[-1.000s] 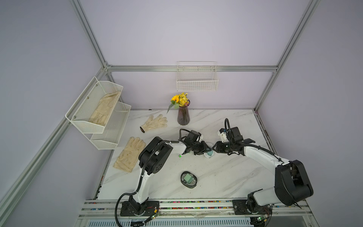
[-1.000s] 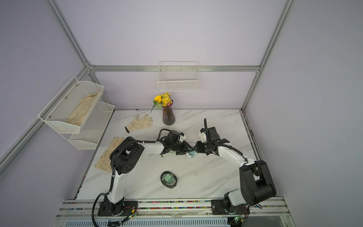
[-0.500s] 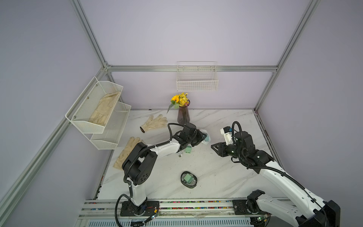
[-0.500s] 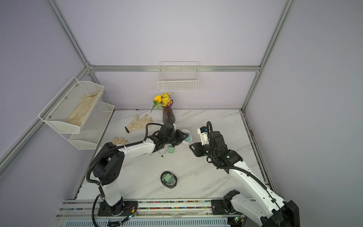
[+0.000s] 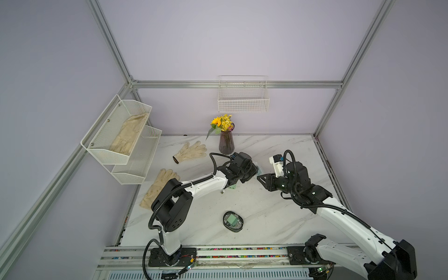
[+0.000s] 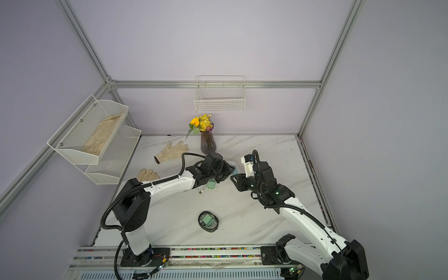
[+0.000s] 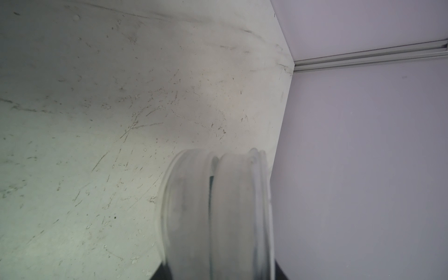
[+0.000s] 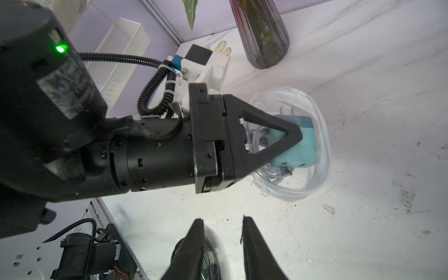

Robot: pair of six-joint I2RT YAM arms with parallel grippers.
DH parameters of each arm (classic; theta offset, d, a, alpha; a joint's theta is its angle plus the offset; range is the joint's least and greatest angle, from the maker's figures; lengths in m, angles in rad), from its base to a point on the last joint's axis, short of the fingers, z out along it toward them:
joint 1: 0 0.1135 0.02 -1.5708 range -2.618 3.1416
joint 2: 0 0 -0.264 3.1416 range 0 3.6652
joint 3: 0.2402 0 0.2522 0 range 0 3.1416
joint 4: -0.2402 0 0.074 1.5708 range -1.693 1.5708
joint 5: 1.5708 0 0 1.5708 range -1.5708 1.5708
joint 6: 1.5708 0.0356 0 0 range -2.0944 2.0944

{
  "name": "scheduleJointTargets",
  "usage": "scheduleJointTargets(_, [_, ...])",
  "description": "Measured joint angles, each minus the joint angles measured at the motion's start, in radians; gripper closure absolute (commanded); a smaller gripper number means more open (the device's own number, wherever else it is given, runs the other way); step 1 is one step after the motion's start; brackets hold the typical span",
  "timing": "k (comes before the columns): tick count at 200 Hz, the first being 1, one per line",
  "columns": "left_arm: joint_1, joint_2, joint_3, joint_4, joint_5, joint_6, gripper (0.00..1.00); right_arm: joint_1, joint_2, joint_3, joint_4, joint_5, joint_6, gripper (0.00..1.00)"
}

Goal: Pack away charging kits
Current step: Zip the zipper on the storage bag.

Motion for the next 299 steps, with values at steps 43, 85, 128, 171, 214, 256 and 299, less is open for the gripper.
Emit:
scheduleJointTargets(43, [-0.005, 0.0, 0.019, -0.018, -0.005, -0.002, 0.7, 0.004, 0.004, -0.032, 0.023, 0.026, 0.01, 0.71])
scheduleJointTargets(85, [-0.008, 0.0, 0.037, -0.025, -0.003, -0.001, 0.7, 0.005, 0.062, -0.032, 0.075, 0.027, 0.02, 0.72])
scheduleJointTargets(128, [-0.013, 0.0, 0.041, -0.032, -0.003, 0.0, 0.7, 0.005, 0.111, -0.032, 0.098, 0.04, 0.023, 0.74])
scheduleJointTargets(171, [-0.014, 0.0, 0.058, -0.035, -0.002, 0.002, 0.7, 0.005, 0.115, -0.029, 0.102, 0.077, 0.023, 0.74])
scheduleJointTargets(214, [-0.014, 0.0, 0.064, -0.032, -0.003, 0.005, 0.7, 0.005, 0.126, -0.016, 0.111, 0.087, 0.023, 0.73])
scheduleJointTargets(256, [-0.016, 0.0, 0.064, -0.032, -0.016, 0.008, 0.7, 0.005, 0.153, 0.01, 0.11, 0.108, 0.022, 0.73])
scheduleJointTargets(299, [-0.017, 0.0, 0.064, -0.028, -0.039, 0.009, 0.7, 0.006, 0.183, 0.042, 0.087, 0.141, 0.023, 0.76])
